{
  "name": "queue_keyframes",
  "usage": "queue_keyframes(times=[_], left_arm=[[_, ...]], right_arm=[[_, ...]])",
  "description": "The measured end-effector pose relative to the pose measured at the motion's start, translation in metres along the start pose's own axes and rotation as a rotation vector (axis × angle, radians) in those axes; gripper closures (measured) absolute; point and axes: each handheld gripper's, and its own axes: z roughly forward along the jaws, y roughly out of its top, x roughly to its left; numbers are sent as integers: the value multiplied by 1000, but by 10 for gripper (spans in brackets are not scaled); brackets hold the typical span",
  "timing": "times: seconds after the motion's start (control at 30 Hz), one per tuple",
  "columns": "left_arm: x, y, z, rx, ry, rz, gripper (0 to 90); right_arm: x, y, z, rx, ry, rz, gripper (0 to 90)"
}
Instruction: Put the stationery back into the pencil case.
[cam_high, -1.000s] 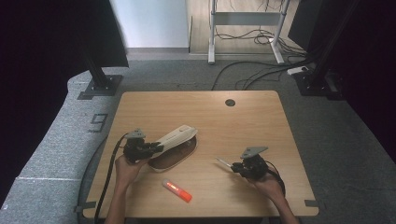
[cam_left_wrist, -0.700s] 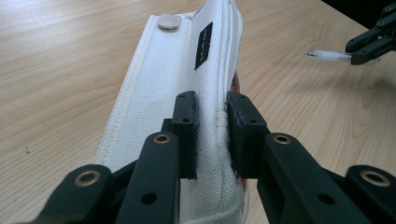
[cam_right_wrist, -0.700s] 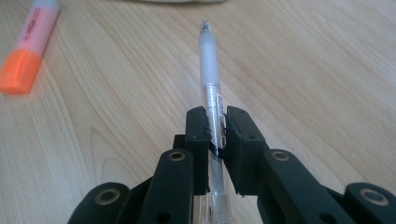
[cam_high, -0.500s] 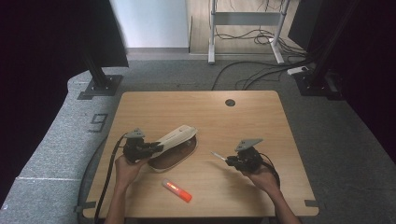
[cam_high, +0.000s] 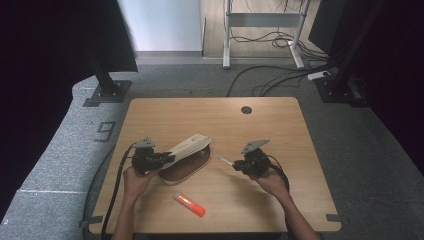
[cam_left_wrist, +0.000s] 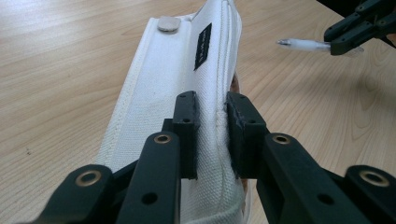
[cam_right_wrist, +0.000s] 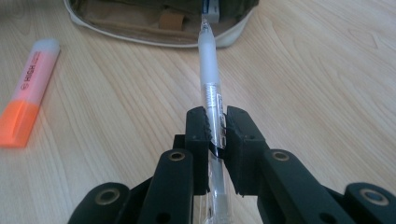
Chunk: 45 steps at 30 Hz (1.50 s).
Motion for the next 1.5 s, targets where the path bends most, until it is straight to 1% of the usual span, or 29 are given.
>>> queue_keyframes(times=[0.17,0.4,0.43,0.7,0.93,1.13,1.23,1.5], left_arm=[[0,0,0,2,2,7,749],[-1,1,0,4,7,13,750],[-1,1,0,4,8,14,750],[-2,1,0,0,10,17,752],[-2,1,0,0,9,19,752],[-3,2,0,-1,9,19,751],[-3,2,0,-2,8,19,751],[-3,2,0,-1,7,21,751]], right_arm=[[1,10,9,11,2,-11,781],[2,19,19,23,9,-23,782],[2,22,22,27,7,-31,781],[4,32,31,32,10,-41,781],[7,42,41,45,19,-54,781],[10,52,52,55,23,-76,781],[12,54,54,58,26,-79,781],[16,63,70,74,35,-100,781]])
